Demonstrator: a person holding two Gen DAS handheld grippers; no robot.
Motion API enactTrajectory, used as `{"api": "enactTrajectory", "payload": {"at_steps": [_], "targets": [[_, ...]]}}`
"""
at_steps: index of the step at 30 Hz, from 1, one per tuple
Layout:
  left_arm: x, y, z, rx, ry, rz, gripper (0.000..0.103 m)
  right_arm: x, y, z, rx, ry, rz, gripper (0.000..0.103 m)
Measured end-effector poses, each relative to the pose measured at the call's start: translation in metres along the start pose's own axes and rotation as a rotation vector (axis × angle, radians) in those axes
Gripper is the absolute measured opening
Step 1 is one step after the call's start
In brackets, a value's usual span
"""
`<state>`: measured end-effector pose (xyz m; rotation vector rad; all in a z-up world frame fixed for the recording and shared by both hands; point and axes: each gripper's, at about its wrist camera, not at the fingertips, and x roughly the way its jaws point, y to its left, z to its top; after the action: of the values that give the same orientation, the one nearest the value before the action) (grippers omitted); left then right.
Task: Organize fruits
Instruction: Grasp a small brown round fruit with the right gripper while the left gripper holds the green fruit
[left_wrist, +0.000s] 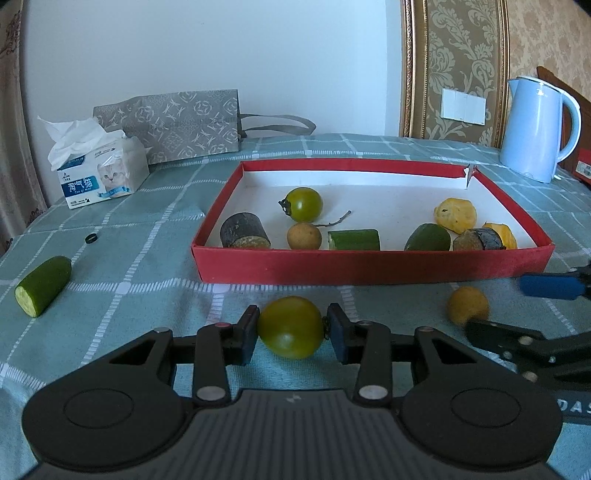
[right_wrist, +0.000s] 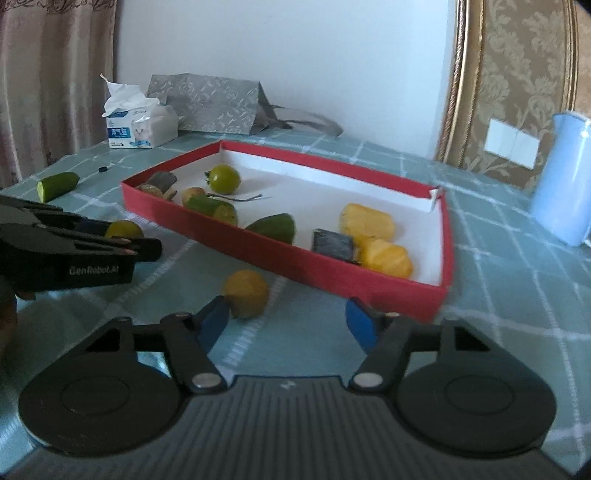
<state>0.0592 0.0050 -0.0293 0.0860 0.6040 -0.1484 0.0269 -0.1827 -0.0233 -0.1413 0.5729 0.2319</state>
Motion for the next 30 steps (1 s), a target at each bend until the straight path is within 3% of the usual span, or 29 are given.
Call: {"api": "enactTrajectory", "payload": {"at_steps": [8,10,14,18,30], "targets": [[0.0,0.0,0.0,0.0,0.0,0.0,0.039,0.014,0.009,0.007,-0.007,0.016,0.009,0.055],[0.0,0.0,0.0,0.0,0.0,0.0,0.039,0.016,0.01,0.009,-0.014,0.02,0.006,0.047],[0.0,0.0,0.0,0.0,0.0,0.0,0.039,0.017,0.011,0.009,-0.016,0.018,0.016,0.041],[0.0,0.0,0.0,0.0,0.0,0.0,0.039,0.015,0.013,0.008,-0.022,0.013,0.021,0.026],[0.0,0.0,0.0,-0.001,0.0,0.0,0.039,-0.012,-0.006,-0.01,0.03,0.002,-0.018,0.026]]}}
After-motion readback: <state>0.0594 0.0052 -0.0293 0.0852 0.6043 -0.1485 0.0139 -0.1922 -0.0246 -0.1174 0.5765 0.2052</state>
